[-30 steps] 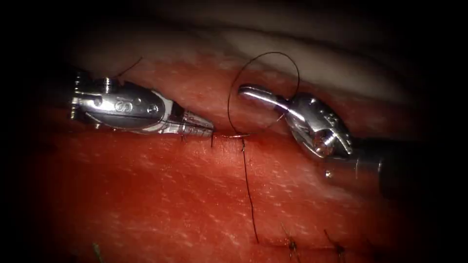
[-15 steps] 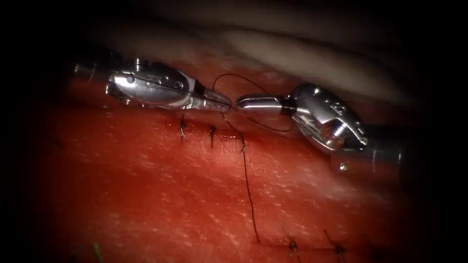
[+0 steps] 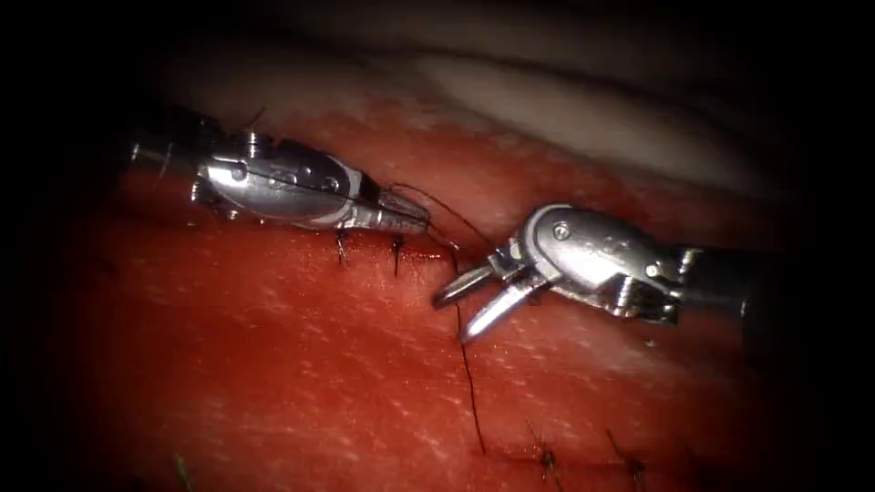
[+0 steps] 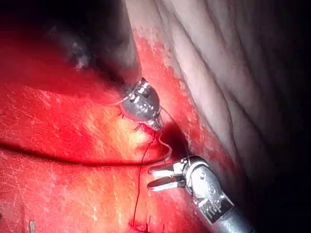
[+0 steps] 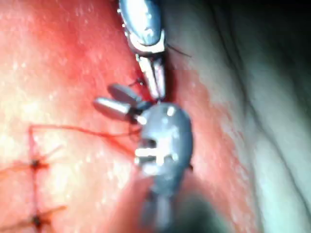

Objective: Wound Closure

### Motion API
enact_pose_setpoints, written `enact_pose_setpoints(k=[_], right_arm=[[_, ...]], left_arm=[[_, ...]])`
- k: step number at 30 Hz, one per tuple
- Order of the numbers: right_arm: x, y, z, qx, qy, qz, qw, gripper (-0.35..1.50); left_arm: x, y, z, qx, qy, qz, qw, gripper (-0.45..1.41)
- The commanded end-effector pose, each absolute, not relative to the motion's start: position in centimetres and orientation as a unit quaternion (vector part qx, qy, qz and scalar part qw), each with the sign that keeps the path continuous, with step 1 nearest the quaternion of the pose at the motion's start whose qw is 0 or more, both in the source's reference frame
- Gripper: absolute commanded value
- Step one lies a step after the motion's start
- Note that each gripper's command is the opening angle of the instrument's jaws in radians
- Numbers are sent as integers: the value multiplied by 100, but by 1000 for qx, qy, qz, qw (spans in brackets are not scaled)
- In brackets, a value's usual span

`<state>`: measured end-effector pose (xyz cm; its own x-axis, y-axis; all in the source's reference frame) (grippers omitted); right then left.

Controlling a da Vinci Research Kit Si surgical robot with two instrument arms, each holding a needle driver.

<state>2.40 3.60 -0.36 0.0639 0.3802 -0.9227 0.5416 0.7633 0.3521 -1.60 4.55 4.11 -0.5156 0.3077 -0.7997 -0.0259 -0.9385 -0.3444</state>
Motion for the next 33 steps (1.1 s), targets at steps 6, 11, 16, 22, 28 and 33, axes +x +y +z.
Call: enact_pose_setpoints(k=[6,11,16,22,28,33], right_arm=[[254,363,-31,351,654,-142,655,42],[252,360,-33,366,648,-172,646,49],[254,346,-31,374,643,-201,637,52],[253,323,-19,381,631,-216,640,64],[261,308,-11,379,626,-222,645,61],[263,309,-9,393,613,-230,646,-35]], left_arm=[[-161,446,415,-482,-147,859,95,-35],[-157,443,414,-481,-148,859,93,-35],[-155,442,414,-480,-149,859,91,-35],[-155,439,416,-479,-149,860,90,-35],[-152,438,416,-479,-150,860,89,-35],[-151,437,415,-479,-150,860,88,-35]])
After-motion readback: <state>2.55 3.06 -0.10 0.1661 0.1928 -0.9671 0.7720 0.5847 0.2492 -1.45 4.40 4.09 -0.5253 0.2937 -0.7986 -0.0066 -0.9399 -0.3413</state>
